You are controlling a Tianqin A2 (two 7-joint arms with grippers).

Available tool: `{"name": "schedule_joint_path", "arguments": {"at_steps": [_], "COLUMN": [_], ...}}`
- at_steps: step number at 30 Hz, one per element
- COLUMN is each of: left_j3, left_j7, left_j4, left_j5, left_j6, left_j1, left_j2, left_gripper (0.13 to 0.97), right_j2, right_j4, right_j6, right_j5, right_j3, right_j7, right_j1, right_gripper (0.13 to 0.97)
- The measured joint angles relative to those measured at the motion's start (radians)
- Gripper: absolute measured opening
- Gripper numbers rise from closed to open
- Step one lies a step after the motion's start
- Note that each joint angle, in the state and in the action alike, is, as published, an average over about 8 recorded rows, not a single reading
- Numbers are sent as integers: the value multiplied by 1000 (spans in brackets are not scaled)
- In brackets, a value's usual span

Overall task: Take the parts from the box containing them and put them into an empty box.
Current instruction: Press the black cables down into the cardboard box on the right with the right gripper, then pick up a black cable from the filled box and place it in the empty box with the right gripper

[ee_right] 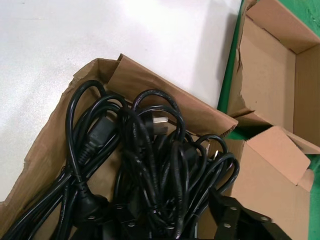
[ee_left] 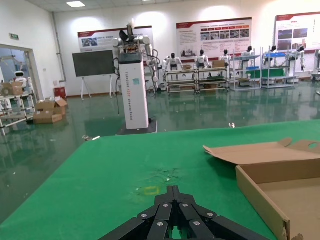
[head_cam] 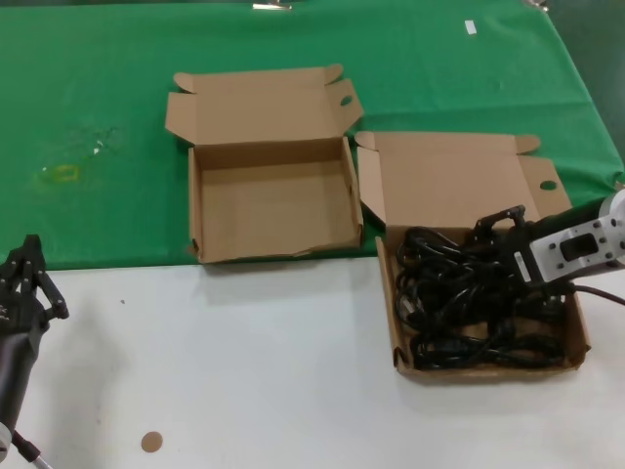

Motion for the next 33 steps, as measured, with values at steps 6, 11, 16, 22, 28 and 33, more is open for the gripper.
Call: {"name": "schedule_joint_path", "arguments": {"at_steps": [6,11,16,22,28,33], "left_j3": [0,0,0,0,0,0], "left_j7": [0,0,0,0,0,0], "left_j4": [0,0,0,0,0,0], "left_j5": [0,0,0,0,0,0], "left_j6": [0,0,0,0,0,0], "left_j1": [0,0,0,0,0,0], "left_j2": [0,0,0,0,0,0], "left_gripper": [144,144,144,144,144,144], "right_j2": [2,11,27,51,64,51], "right_j4": [3,16,37,78,122,134], "right_j6": [-2,-4,-6,-21,-64,-96], "right_j5": [-10,-13,-13,-12,-12,-18], "right_j3": [10,20,34,51,64,68], "right_j7": [6,13,25,60,123,165], "right_j1": [-13,-29,-47,-61,-45,5], "right_gripper": [527,403,325,242,237,233]}}
